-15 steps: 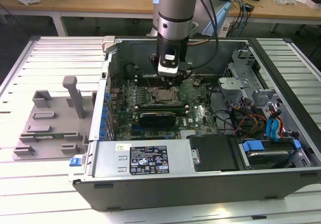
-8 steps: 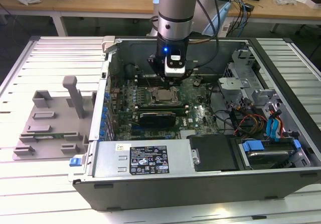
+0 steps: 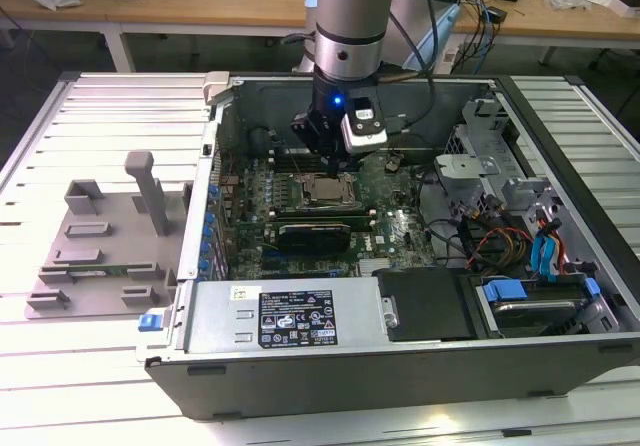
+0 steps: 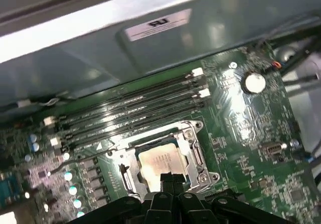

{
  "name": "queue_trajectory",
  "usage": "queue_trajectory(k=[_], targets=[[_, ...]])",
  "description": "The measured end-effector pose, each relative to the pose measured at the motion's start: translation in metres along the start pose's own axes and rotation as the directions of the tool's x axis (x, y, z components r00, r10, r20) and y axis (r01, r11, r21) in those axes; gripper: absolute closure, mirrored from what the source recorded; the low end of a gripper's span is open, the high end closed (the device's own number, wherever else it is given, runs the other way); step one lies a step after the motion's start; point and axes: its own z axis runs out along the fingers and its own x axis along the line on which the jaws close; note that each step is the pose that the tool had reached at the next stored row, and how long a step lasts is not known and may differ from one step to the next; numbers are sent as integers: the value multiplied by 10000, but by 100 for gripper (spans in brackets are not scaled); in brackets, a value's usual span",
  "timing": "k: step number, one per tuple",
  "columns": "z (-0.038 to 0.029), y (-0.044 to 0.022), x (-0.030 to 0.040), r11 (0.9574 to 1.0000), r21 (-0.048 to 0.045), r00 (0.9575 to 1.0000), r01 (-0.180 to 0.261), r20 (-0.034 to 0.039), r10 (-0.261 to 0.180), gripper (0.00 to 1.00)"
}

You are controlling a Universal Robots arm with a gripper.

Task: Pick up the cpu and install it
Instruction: 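Close the cpu cover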

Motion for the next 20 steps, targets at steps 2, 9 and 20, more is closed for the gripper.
queue_trajectory(k=[2, 9, 20], targets=[[1, 0, 0, 9989, 3, 9989, 472, -4, -472, 89], [2, 0, 0, 9768, 9, 9768, 2143, -19, -2142, 89], [45, -79, 85, 9479, 11, 9479, 3187, -28, -3187, 89]])
